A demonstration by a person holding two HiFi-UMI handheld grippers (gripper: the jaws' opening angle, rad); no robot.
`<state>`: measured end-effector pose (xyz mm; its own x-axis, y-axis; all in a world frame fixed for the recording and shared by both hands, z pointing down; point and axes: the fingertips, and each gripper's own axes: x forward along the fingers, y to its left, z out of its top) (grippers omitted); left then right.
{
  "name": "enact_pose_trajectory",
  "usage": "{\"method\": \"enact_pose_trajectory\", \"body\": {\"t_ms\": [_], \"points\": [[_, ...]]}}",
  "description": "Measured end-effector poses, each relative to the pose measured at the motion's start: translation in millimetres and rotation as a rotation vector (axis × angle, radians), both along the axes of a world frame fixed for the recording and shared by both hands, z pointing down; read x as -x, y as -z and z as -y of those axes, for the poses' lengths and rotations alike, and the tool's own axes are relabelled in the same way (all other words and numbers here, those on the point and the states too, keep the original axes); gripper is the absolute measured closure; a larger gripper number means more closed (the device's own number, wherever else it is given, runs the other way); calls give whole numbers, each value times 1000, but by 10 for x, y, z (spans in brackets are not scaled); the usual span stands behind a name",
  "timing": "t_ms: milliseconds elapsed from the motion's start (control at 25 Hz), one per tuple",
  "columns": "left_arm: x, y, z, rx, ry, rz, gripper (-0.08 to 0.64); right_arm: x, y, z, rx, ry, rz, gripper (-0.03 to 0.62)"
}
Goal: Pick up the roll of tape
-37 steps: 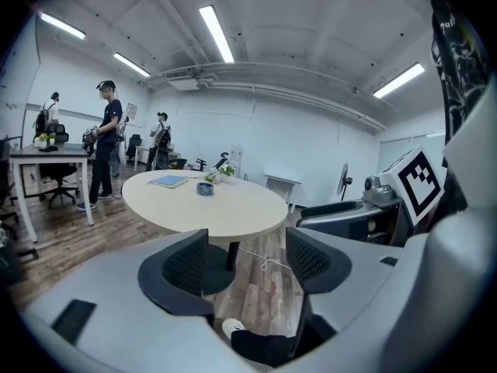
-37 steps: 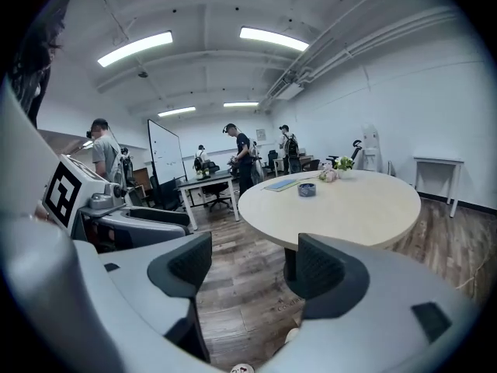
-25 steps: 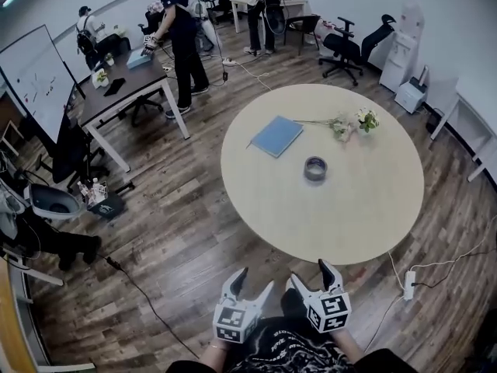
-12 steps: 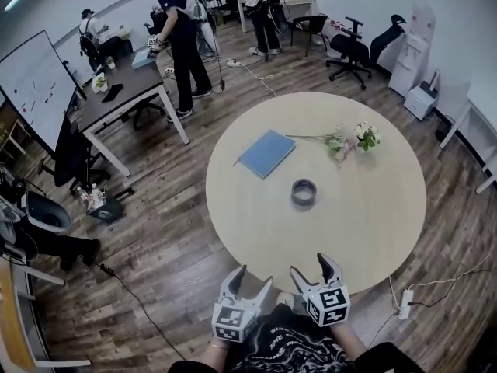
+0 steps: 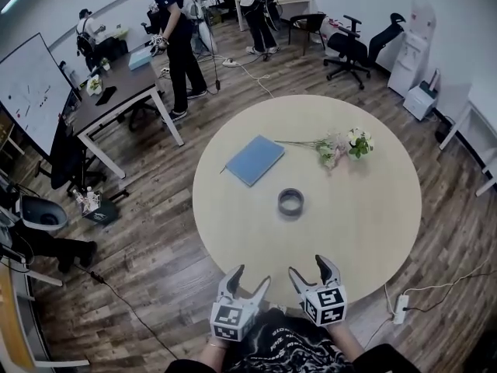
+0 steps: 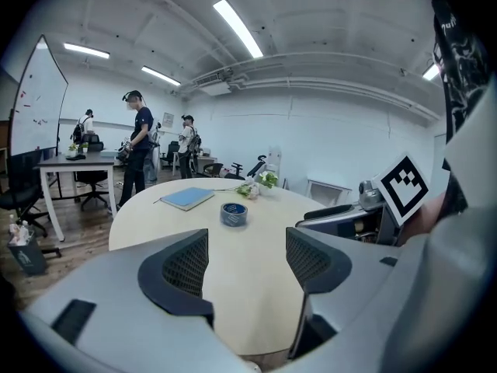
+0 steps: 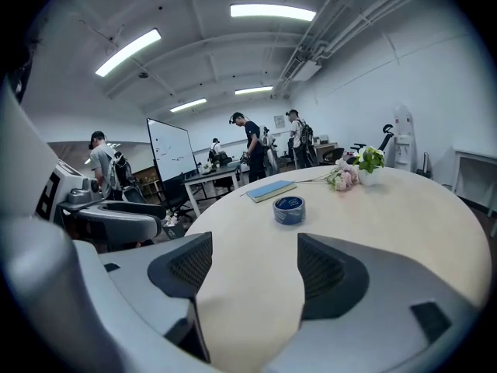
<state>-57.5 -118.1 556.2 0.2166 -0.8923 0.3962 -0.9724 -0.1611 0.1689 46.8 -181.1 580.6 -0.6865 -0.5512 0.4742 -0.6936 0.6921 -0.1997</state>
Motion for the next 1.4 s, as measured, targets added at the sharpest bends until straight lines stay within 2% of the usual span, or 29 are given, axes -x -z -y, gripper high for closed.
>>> {"method": "enact_pose_trajectory", "body": {"t_ms": [360,680,880,1000,1160,1400], "points": [[-42,-73,151,28,-29,-16,236,-51,-24,113,35,-34,0,259],[33,-57,266,29,-61,-21,236,-118,-20,529,66,-139,-49,288],[182,-13,339,17,-55,-23,236,34,127,905,19,-120,-59,293],[244,5,361,13,-59,-29,236,110,86,1160,27,-95,-99,302],[306,-23,369,26,-93,-42,236,184,71,1537,35,-110,-114,304],[502,-1,391,21,-49,-24,236,277,-91,1953,47,-103,-193,314]]}}
